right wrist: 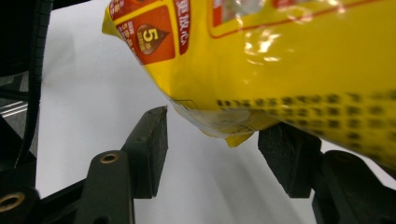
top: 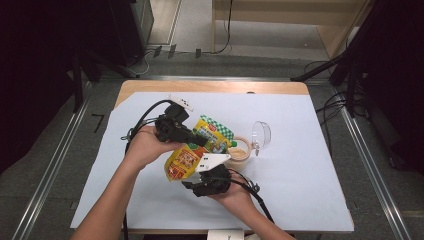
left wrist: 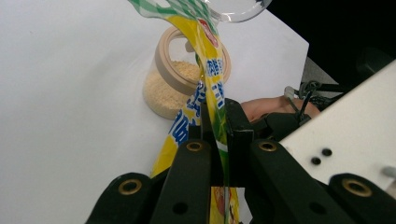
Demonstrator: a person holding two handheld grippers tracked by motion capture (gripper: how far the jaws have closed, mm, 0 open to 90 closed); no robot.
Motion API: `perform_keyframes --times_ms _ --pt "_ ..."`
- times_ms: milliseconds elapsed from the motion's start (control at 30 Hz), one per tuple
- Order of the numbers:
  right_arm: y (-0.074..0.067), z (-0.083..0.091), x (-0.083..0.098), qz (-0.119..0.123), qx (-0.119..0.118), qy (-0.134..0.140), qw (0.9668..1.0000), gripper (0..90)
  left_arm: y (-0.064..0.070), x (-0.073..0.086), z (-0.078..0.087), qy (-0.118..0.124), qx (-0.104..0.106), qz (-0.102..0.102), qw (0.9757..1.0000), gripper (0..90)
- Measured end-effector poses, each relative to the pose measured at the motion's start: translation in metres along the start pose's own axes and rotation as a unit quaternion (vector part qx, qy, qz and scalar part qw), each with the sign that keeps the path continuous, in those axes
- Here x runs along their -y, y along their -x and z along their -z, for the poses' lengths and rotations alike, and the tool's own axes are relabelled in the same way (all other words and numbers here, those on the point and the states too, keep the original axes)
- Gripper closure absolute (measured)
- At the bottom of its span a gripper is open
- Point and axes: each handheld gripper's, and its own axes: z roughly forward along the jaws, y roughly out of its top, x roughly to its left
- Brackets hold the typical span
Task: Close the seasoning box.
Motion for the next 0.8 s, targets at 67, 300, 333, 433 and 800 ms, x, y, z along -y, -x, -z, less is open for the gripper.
perform_keyframes --times_ms 67,300,333,433,800 --pt "0.001 0.002 0.0 0.0 0.001 0.006 1.0 43.2 0.0 0.001 0.003 0.001 0.0 -0.003 1.0 89.9" --pt "0.001 0.012 -0.003 0.001 0.008 0.022 0.9997 42.3 0.003 0.004 0.014 0.022 0.015 -0.025 0.9993 89.8" --pt "0.001 0.012 -0.003 0.001 0.008 0.022 0.9997 42.3 0.005 0.005 0.016 0.025 0.017 -0.028 0.9992 89.8" --pt "0.0 0.016 -0.004 -0.008 -0.002 0.026 0.9996 41.1 0.007 0.006 0.019 0.029 0.015 -0.038 0.9987 89.8" --pt "-0.006 0.044 -0.005 -0.026 -0.011 0.042 0.9987 40.8 0.002 0.012 0.036 0.062 0.009 -0.023 0.9978 89.8"
